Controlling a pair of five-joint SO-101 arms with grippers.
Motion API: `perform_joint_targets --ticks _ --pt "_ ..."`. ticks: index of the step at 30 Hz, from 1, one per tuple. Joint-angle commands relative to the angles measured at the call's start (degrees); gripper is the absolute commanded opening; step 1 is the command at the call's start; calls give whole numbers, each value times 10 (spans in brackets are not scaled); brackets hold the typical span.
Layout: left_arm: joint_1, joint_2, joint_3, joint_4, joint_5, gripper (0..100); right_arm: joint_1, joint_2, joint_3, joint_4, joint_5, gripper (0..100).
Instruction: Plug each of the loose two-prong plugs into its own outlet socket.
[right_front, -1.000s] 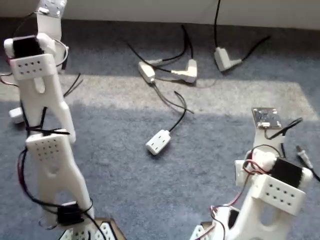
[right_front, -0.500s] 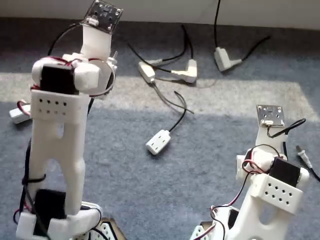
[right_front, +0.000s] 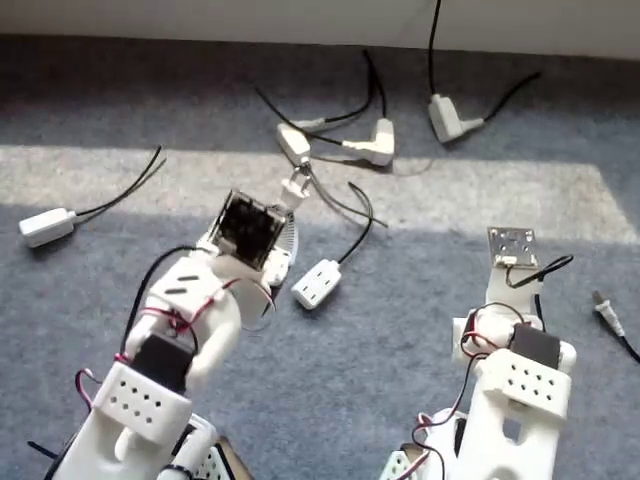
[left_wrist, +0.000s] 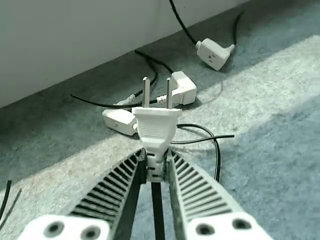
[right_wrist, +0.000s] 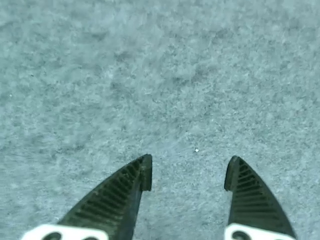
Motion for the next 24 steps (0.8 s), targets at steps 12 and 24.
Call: perform_joint_targets --ticks 12,24 --pt "40 -311 308 -270 99 6 -133 -7 -141 -29 -234 238" --pt "146 -254 311 -218 96 6 -248 -8 -323 -25 -271 1"
